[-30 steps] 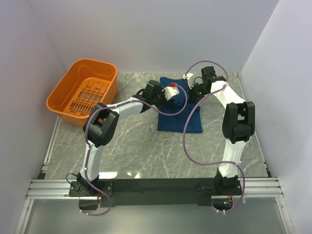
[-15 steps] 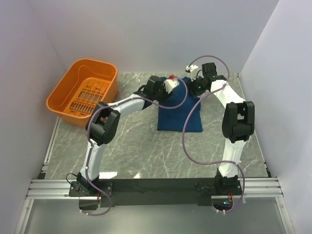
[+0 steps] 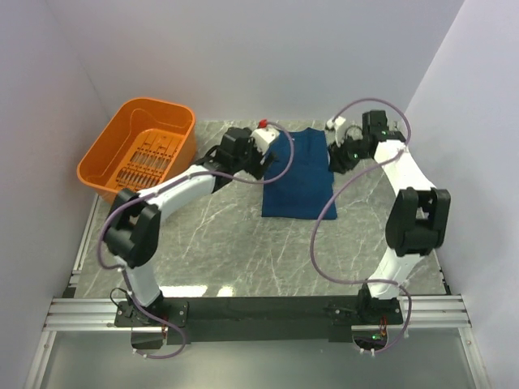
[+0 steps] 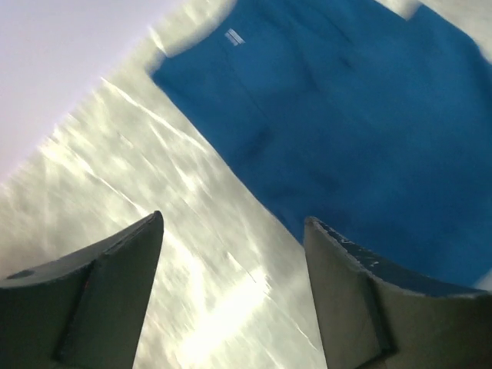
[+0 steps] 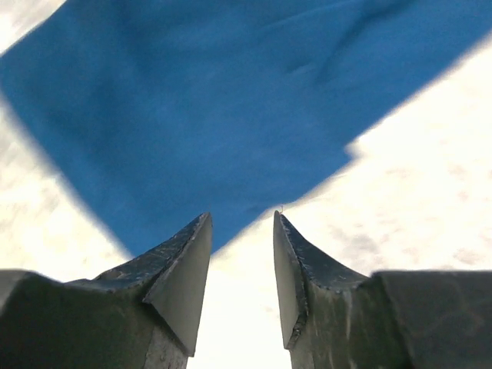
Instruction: Fold and stack the t-shirts
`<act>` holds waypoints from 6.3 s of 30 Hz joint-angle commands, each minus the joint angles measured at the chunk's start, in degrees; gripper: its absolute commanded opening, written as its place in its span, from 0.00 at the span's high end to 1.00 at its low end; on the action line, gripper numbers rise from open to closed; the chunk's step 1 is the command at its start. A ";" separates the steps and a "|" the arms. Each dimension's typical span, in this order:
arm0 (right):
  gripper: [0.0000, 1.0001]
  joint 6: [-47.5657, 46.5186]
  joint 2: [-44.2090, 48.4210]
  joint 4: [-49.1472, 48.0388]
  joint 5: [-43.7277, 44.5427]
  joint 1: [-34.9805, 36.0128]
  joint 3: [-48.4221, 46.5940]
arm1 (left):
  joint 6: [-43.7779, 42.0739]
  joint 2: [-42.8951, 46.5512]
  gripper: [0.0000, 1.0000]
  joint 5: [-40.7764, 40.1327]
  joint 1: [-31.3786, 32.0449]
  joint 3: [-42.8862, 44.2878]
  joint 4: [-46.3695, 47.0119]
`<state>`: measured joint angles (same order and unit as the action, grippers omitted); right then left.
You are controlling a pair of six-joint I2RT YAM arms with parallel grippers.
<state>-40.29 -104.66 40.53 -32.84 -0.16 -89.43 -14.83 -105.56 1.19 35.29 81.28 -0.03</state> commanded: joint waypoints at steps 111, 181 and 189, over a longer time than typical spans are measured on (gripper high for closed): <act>0.99 -69.13 27.14 12.99 -6.80 -7.92 49.00 | -2.05 9.40 0.99 -8.48 32.65 -37.06 15.41; 1.00 20.52 -22.16 -21.91 18.43 5.00 -19.02 | -8.90 -32.16 0.99 1.18 -4.70 28.50 7.24; 1.00 21.31 -22.25 -22.17 19.40 5.00 -18.94 | -7.15 -32.34 0.75 -0.39 -4.79 29.99 7.33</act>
<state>-19.88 -129.67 20.16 -14.44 5.19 -107.33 -22.90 -137.64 1.54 30.81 108.12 5.56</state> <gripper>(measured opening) 0.043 0.214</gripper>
